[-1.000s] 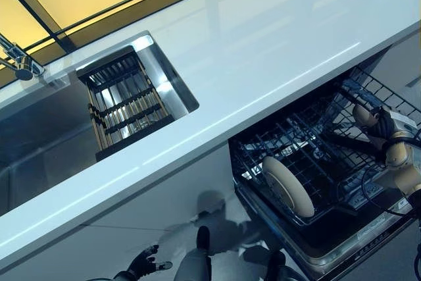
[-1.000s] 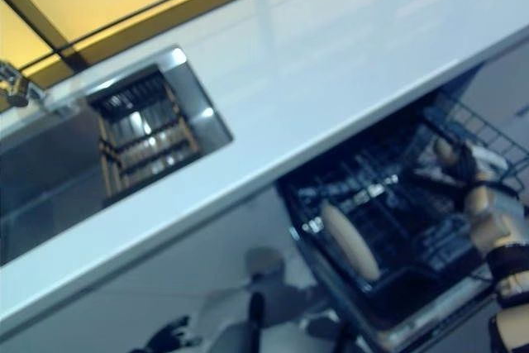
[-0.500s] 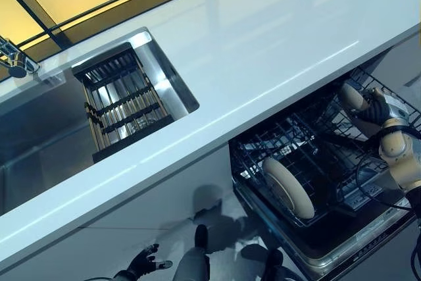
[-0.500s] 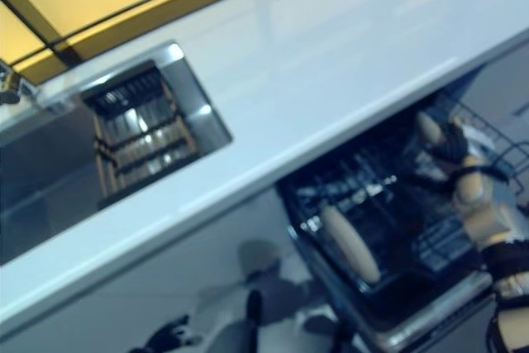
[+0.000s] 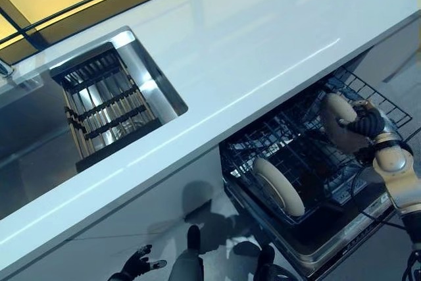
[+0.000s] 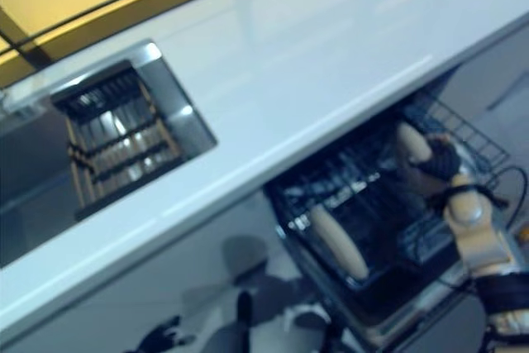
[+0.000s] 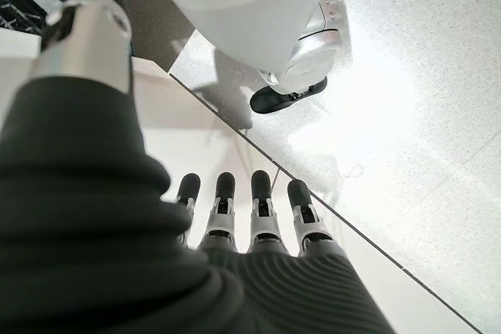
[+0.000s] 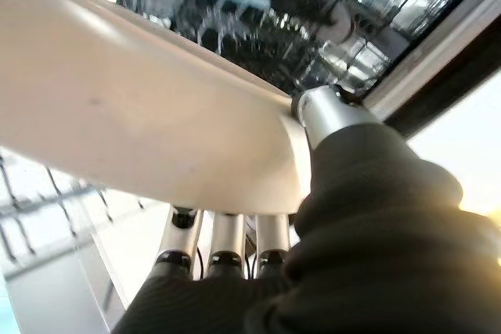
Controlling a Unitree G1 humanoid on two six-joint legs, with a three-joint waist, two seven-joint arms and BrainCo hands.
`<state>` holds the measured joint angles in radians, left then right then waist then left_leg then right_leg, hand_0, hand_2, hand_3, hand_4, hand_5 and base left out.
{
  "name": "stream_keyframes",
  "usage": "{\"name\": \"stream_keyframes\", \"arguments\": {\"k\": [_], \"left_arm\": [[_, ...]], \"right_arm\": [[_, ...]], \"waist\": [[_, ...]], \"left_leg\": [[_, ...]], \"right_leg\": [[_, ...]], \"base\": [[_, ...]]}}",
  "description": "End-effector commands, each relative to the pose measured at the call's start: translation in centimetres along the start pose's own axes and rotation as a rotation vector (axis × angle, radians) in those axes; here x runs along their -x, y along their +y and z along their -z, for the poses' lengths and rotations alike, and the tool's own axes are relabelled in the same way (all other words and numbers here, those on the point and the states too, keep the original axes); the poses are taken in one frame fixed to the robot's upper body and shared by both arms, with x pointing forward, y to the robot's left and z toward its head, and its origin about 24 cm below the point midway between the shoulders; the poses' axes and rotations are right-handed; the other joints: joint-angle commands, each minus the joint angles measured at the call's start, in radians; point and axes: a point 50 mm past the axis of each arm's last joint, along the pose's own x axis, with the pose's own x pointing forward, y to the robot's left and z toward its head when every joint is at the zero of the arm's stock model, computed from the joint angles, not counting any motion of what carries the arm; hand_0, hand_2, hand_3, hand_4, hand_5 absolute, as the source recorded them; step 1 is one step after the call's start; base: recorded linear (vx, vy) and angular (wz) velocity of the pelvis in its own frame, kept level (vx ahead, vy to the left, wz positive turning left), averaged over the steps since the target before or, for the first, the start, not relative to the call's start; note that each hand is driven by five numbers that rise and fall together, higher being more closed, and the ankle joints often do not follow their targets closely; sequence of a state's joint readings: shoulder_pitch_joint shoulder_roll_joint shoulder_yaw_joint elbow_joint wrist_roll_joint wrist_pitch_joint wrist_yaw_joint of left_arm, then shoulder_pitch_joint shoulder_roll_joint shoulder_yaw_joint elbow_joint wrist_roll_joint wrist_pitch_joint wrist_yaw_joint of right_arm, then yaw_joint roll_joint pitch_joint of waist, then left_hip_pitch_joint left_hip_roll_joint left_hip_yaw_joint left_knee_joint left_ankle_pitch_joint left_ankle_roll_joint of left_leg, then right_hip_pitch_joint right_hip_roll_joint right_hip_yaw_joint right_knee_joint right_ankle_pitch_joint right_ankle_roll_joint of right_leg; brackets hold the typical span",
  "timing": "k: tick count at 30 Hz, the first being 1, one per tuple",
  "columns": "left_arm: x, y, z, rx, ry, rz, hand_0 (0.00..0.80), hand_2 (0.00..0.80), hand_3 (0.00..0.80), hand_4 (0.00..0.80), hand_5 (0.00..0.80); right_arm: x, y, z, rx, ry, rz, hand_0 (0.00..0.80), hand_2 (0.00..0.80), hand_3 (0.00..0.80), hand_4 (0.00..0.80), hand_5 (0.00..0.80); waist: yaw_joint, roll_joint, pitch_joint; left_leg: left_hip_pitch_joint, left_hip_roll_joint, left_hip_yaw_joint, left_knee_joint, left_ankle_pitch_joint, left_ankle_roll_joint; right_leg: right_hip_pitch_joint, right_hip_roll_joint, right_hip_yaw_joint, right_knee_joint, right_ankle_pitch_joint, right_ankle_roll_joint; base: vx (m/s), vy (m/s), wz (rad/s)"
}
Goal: Take plates into dishwasher
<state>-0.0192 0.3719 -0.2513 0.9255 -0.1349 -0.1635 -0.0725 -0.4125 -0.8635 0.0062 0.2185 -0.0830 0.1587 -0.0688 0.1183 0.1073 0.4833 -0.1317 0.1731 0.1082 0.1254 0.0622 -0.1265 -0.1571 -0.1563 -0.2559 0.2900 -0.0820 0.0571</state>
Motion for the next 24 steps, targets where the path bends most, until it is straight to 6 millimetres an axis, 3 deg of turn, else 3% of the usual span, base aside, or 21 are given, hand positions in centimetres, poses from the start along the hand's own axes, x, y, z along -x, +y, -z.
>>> {"name": "stream_keyframes", "arguments": {"k": [1, 12, 24], "left_arm": [[1.1, 0.5, 2.4, 0.029, 0.054, -0.043, 0.0, 0.0, 0.0, 0.0, 0.0], [0.7, 0.5, 1.6, -0.006, 0.037, -0.022, 0.0, 0.0, 0.0, 0.0, 0.0], [0.3, 0.7, 0.8, -0.039, 0.032, 0.0, 0.0, 0.0, 0.0, 0.0, 0.0]], "right_arm": [[0.4, -1.3, -2.4, -0.047, -0.126, 0.038, 0.8, 0.8, 0.8, 0.8, 0.8], [-0.2, 2.3, -1.8, -0.013, -0.105, -0.103, 0.8, 0.8, 0.8, 0.8, 0.8], [-2.0, 1.1, -3.0, 0.105, -0.12, -0.056, 0.8, 0.8, 0.8, 0.8, 0.8]], "waist": [[-0.015, -0.044, -0.049], [0.004, -0.037, -0.04], [0.026, -0.03, -0.044]], "left_leg": [[-0.111, 0.01, -0.016, -0.049, 0.138, 0.006], [-0.136, 0.002, -0.039, -0.026, 0.135, 0.005], [-0.154, -0.017, -0.053, -0.02, 0.134, 0.006]], "right_leg": [[0.105, -0.033, -0.037, -0.006, -0.012, 0.011], [0.107, -0.03, -0.037, -0.009, -0.015, 0.003], [0.117, -0.04, -0.044, -0.02, -0.014, 0.008]], "base": [[-0.002, -0.011, -0.06], [0.0, 0.0, 0.0], [0.0, 0.0, 0.0]]}}
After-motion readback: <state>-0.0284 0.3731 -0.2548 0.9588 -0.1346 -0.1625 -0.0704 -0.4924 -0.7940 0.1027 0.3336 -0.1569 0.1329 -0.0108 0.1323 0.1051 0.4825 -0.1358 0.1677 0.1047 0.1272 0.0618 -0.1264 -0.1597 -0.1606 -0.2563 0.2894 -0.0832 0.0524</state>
